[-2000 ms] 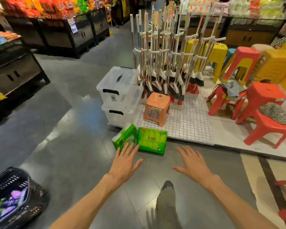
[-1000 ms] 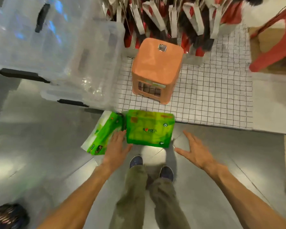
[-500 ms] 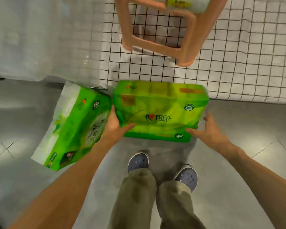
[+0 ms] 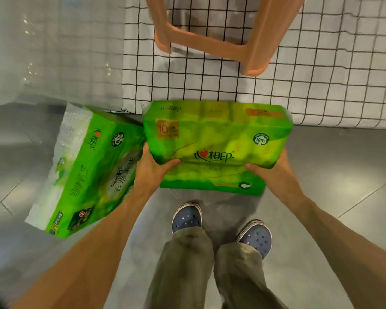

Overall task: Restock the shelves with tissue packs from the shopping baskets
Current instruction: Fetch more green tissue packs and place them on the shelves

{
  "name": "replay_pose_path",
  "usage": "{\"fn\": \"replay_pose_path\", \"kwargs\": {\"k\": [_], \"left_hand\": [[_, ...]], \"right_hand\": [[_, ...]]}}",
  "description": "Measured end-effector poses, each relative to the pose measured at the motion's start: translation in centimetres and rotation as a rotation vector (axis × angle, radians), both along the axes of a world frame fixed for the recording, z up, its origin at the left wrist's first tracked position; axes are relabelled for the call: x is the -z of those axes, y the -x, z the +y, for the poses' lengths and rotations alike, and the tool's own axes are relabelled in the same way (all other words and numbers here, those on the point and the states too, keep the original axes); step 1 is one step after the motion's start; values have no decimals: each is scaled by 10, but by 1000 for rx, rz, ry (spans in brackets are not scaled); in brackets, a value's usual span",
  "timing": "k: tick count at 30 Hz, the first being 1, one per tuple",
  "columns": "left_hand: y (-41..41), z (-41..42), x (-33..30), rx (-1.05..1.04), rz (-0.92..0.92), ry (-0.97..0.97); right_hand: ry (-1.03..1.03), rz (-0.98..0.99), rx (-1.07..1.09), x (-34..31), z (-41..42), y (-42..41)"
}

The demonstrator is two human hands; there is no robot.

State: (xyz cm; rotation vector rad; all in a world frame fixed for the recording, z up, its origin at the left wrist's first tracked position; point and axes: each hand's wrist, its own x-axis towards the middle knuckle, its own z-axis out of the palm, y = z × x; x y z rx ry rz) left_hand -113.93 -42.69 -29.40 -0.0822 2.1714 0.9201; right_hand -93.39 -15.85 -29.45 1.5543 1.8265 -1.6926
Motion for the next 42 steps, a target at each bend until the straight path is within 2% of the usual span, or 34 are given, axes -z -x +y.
{"fn": "replay_pose_path", "kwargs": {"k": [6, 11, 14, 19, 25, 33, 42], "left_hand": [[-14, 6, -61, 88, 8, 61], [-19, 19, -143, 105, -10, 125], [-26, 30, -206, 168, 48, 134], [-44, 41, -322, 127, 66, 5], [-67, 53, -468, 83, 141, -57], [-104, 75, -643, 163, 242, -204], [-139, 108, -764, 364, 335, -368]], "right_hand": [[49, -47, 39, -65, -3, -20], [51, -73, 88, -148, -2, -37], [30, -30, 93, -210, 1, -48], [-31, 43, 91, -321, 10, -67], [-95, 138, 107, -468, 18, -92], [-195, 291, 253, -637, 5, -147], [-396, 386, 534, -754, -14, -210]]}}
